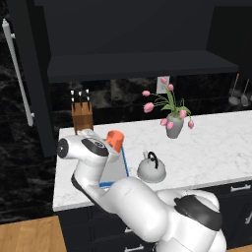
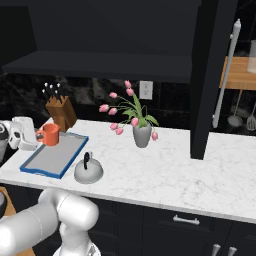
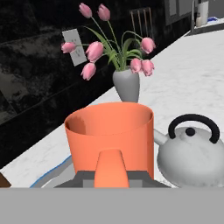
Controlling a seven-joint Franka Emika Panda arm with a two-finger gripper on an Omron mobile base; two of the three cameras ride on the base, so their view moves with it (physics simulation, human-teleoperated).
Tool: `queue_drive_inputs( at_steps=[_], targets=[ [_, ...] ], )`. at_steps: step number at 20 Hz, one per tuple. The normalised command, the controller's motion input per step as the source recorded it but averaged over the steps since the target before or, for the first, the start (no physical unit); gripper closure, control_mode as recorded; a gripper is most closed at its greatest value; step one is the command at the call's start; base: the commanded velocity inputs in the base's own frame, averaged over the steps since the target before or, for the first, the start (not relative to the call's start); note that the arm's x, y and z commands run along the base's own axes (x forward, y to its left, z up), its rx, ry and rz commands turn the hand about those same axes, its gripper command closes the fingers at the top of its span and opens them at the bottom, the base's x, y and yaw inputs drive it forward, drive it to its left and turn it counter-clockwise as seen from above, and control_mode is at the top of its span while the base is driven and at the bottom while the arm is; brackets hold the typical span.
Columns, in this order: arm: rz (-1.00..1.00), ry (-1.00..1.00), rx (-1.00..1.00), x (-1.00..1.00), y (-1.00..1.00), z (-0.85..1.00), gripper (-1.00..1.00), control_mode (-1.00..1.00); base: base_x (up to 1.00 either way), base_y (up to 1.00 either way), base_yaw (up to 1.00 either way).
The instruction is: Pick the kettle from the counter and place it on the tray. Then pick the mug from the cabinet and place it on the tray. Then close the cabinet doors.
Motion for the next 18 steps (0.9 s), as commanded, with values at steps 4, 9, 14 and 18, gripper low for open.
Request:
queue_drive_inputs(
  at_steps=[4,9,14,18],
  targets=[
    [0.00,0.00,0.00,0.44,0.00,-0.33,1.00,-1.00,0.00,0.00,0.00],
    [0.00,0.00,0.00,0.40,0.00,-0.39,1.00,-1.00,0.00,0.00,0.00],
    [-0.01,0.00,0.00,0.32,0.01,-0.42,1.00,-1.00,0.00,0.00,0.00],
    [-0.01,-0.01,0.00,0.22,0.03,-0.23,1.00,-1.00,0.00,0.00,0.00]
  ],
)
